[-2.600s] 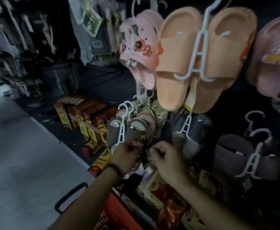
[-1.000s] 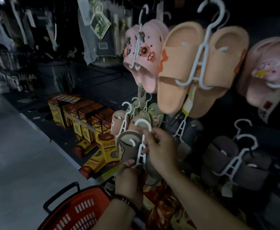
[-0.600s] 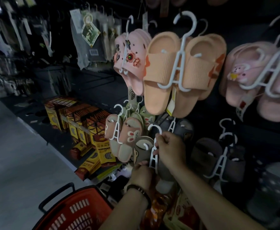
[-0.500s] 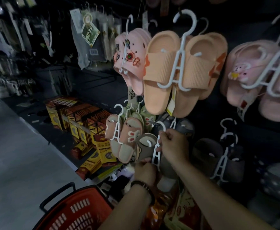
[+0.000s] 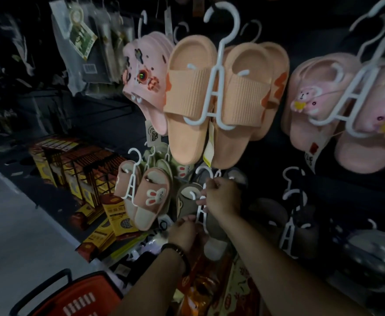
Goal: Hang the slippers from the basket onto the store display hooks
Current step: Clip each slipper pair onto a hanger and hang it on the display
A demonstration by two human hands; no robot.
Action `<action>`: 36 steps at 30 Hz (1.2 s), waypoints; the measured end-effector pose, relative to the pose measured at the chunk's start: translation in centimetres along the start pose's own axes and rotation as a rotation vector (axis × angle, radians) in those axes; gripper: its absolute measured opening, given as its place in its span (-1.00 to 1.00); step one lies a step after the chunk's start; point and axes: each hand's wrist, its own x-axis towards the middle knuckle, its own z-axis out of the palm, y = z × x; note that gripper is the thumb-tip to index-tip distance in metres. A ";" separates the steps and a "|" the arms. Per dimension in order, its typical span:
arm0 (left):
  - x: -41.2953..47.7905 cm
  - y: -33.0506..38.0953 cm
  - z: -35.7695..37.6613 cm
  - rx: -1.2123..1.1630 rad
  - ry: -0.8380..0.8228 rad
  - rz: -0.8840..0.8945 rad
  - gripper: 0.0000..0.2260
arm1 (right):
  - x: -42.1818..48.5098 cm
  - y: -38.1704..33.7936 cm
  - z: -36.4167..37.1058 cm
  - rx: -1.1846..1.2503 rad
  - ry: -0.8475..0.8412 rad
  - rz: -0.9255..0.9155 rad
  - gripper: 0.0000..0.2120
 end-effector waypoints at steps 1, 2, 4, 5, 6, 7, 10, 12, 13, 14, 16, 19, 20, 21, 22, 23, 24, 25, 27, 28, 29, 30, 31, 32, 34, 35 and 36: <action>0.3 -0.2 -0.1 0.021 -0.016 0.004 -0.68 | 0.0 0.3 0.2 0.033 -0.015 0.011 -0.71; 0.5 -0.3 -0.2 0.018 -0.034 -0.003 -0.71 | -0.1 0.6 0.3 0.048 -0.017 0.004 -0.73; 0.7 -0.6 -0.4 0.000 -0.057 0.007 -0.78 | -0.8 0.9 0.4 0.056 0.028 -0.025 -0.85; 1.0 -0.8 -0.6 0.000 -0.070 0.018 -0.79 | -1.5 1.0 0.4 0.075 0.064 -0.035 -0.94; 1.0 -0.9 -0.8 0.007 -0.077 0.029 -0.78 | -2.3 1.1 0.5 0.103 0.097 -0.040 -0.97; 1.0 -1.0 -1.2 0.017 -0.089 0.037 -0.77 | -3.3 1.4 0.6 0.107 0.132 -0.048 -0.92; 0.2 -0.8 -3.0 0.120 -0.126 0.061 -0.76 | -6.1 3.7 1.5 -0.049 0.150 -0.087 -0.91; -0.6 -0.6 -5.0 0.197 -0.142 0.074 -0.77 | -7.9 5.7 2.7 -0.117 0.071 -0.075 -0.91; -0.9 -0.6 -6.2 0.239 -0.143 0.081 -0.80 | -8.7 6.6 3.3 -0.136 0.044 -0.077 -0.91; -1.3 -0.6 -7.4 0.273 -0.145 0.088 -0.84 | -9.3 7.4 4.1 -0.137 0.030 -0.088 -0.91; -1.5 -1.0 -10.5 0.353 -0.124 0.101 -0.91 | -10.4 8.8 5.8 -0.091 -0.025 -0.069 -0.93; -2.5 -1.9 -15.8 0.436 -0.078 0.131 -0.94 | -12.2 11.9 8.7 -0.061 -0.234 0.043 -0.88; -3.1 -2.2 -17.7 0.484 -0.055 0.147 -0.93 | -12.9 13.3 9.8 -0.073 -0.295 0.074 -0.84; -3.4 -2.5 -19.6 0.545 -0.026 0.158 -0.93 | -13.6 14.7 10.8 -0.092 -0.354 0.091 -0.81; -3.9 -2.7 -21.5 0.608 -0.007 0.169 -0.93 | -14.5 16.2 11.7 -0.112 -0.412 0.105 -0.78; -4.4 -2.8 -23.3 0.664 0.006 0.172 -0.91 | -15.8 16.8 12.5 -0.128 -0.462 0.127 -0.75; -4.6 -2.9 -25.3 0.699 0.018 0.151 -0.89 | -16.9 17.4 13.2 -0.145 -0.505 0.154 -0.70; -4.7 -3.1 -27.1 0.709 0.039 0.105 -0.87 | -17.8 17.6 14.0 -0.173 -0.538 0.174 -0.66; -4.3 -3.8 -30.8 0.699 0.086 0.021 -0.83 | -19.2 17.7 15.4 -0.237 -0.599 0.196 -0.71; -4.1 -4.1 -32.3 0.710 0.106 -0.006 -0.82 | -19.5 17.9 16.1 -0.266 -0.627 0.212 -0.78; -3.7 -4.6 -33.8 0.746 0.126 -0.024 -0.82 | -19.6 18.5 16.8 -0.291 -0.653 0.242 -0.83; -3.3 -5.0 -35.2 0.788 0.138 -0.037 -0.81 | -19.5 19.1 17.5 -0.317 -0.679 0.276 -0.84; -2.8 -5.4 -36.4 0.821 0.154 -0.045 -0.82 | -19.3 19.9 18.3 -0.361 -0.697 0.297 -0.82; -2.4 -5.9 -37.4 0.843 0.175 -0.059 -0.83 | -19.1 20.7 19.1 -0.403 -0.719 0.312 -0.81; -1.2 -7.3 -39.5 0.837 0.239 -0.104 -0.91 | -18.8 21.9 20.7 -0.468 -0.776 0.325 -0.81; -0.5 -8.2 -40.4 0.815 0.275 -0.127 -0.94 | -18.7 22.8 21.6 -0.515 -0.807 0.322 -0.82; 0.3 -9.3 -41.2 0.822 0.309 -0.141 -0.92 | -18.4 23.8 22.4 -0.580 -0.843 0.313 -0.83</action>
